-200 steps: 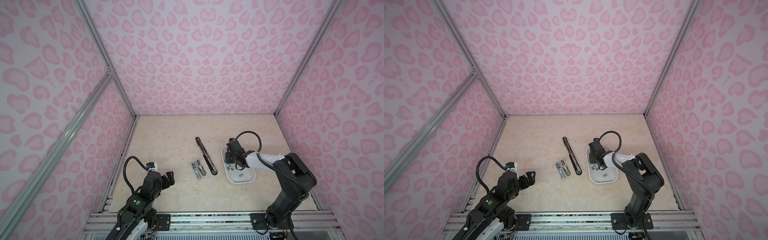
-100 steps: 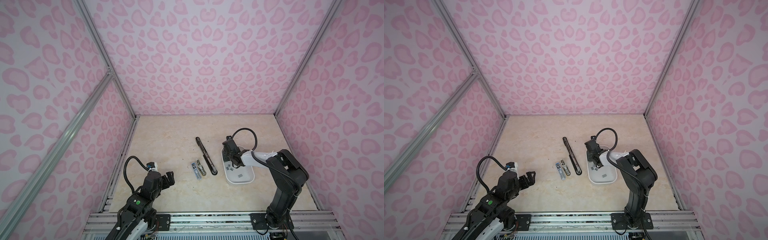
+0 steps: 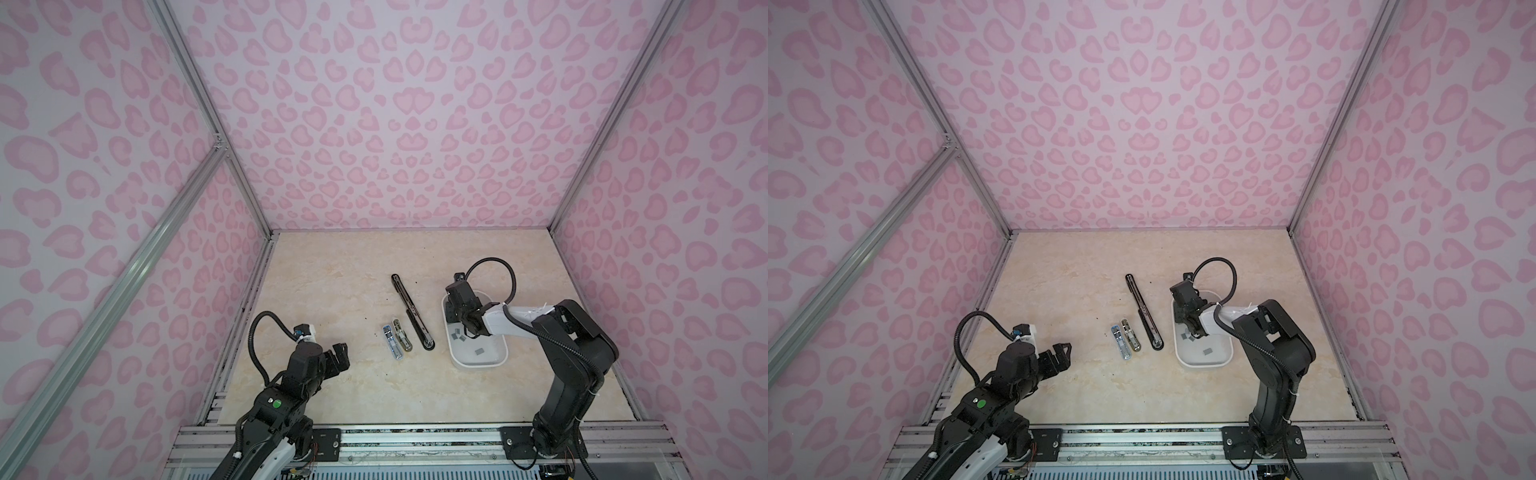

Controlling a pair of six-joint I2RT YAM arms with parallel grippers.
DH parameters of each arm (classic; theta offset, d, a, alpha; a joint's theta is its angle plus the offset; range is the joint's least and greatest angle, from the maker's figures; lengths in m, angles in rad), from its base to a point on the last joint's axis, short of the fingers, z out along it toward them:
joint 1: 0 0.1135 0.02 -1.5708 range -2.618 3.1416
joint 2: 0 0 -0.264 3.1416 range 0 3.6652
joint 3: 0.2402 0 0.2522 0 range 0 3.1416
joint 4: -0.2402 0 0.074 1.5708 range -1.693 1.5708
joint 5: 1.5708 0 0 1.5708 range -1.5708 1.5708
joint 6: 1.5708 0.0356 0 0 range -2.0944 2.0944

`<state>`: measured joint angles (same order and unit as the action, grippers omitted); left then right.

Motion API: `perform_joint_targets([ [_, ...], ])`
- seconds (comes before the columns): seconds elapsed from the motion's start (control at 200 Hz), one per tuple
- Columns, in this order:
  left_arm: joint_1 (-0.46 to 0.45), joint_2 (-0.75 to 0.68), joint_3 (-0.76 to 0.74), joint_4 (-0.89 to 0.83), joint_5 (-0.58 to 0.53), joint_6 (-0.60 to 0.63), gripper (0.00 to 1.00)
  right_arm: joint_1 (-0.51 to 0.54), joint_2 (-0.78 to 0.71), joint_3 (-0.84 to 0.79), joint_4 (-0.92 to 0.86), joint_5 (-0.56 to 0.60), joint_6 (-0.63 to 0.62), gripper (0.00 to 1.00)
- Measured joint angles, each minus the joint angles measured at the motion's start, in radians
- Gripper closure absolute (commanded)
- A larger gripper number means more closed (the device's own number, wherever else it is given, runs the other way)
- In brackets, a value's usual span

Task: Load the staples into the stapler

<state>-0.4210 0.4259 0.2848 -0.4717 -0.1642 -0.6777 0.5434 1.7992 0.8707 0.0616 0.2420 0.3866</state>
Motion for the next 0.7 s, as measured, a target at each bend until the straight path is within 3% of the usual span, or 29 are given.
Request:
perform_joint_targets([
  [0.705, -0.002, -0.004, 0.000, 0.003, 0.000, 0.000, 0.02, 0.003, 0.033, 0.011, 0.045, 0.000, 0.014, 0.79],
])
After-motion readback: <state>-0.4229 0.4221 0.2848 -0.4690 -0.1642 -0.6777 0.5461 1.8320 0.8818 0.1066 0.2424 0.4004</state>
